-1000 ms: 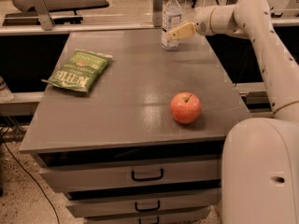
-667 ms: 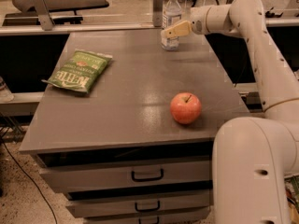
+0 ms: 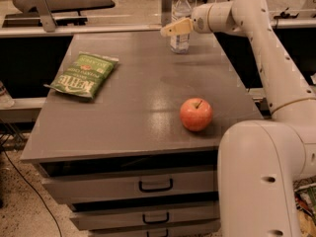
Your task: Knock blue plastic bottle over
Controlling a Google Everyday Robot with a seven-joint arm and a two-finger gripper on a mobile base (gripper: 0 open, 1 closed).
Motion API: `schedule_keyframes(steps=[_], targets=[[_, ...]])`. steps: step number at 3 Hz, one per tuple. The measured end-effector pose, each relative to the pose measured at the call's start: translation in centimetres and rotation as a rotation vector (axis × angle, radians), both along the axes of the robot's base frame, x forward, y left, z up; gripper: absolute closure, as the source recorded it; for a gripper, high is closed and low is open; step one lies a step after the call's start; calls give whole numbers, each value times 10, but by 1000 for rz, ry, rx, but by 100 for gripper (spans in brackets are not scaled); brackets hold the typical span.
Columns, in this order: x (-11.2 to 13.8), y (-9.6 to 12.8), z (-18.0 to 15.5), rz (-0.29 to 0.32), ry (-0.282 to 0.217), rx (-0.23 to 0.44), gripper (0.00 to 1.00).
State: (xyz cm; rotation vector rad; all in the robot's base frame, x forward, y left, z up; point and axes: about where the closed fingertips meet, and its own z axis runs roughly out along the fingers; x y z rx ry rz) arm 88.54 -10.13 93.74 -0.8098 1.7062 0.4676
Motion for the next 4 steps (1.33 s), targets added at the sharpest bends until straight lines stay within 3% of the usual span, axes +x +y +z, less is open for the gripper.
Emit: schedule_keyframes(steps=[1,3,4], targets=[[2,14,0,5,0,10,19],[-4,-3,19,-60,-49,-59,64],[-18,-3,39,-38,-79,-97,87]])
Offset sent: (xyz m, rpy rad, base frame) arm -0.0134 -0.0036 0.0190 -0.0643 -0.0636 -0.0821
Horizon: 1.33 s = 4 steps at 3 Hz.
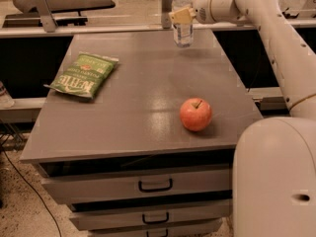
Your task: Knock blue plastic bottle over
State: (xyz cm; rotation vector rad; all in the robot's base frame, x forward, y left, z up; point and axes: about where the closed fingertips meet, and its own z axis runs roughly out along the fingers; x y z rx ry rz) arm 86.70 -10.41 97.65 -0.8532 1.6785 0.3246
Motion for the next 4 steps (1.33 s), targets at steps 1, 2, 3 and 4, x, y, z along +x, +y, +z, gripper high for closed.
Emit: schedule_keyframes(steps=[1,2,3,4], targets=[[-20,3,15,71,9,-75,100],[-48,-4,9,155,85,-139,100],[-76,-4,-5,248,174,-196,100],[-106,14,-30,379,272,-275,100]])
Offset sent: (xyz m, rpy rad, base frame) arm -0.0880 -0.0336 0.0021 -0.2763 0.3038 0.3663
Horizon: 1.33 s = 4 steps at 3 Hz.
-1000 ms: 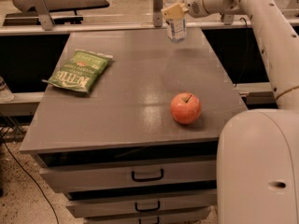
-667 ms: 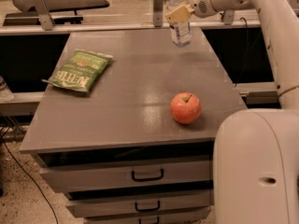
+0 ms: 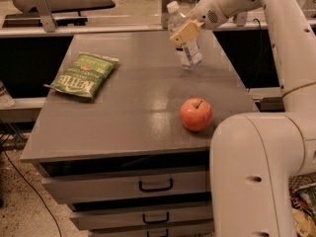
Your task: Knock blue plastic bottle over
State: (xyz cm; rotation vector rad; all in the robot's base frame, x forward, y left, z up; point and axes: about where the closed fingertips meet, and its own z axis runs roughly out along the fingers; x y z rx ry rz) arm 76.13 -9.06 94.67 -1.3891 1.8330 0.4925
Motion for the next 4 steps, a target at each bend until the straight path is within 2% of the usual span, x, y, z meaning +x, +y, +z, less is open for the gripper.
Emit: schedule_keyframes(steps=[1,2,3,4], targets=[[-26,15,-26,121,91,-120,100],[-35,28,-41,196,128,-180,82],[-37,46,-45,258,118,-175,51],[-36,52,-40,274,96,-157,28]])
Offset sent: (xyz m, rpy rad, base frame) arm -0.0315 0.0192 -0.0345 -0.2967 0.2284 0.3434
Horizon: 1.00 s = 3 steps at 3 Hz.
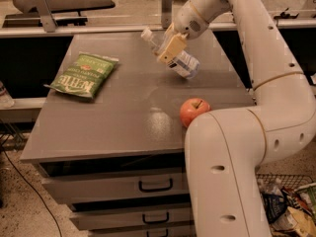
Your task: Knock blue plastic bottle over
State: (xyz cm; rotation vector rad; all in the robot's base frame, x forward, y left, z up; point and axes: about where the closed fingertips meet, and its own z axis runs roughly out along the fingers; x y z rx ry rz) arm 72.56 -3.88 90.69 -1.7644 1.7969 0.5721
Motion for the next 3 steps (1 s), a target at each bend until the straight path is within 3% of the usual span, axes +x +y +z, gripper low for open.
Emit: schedule_keyframes(steps=[1,3], targets=[[0,2,3,8,-6,15,5],[-2,1,7,7,-11,29,0]])
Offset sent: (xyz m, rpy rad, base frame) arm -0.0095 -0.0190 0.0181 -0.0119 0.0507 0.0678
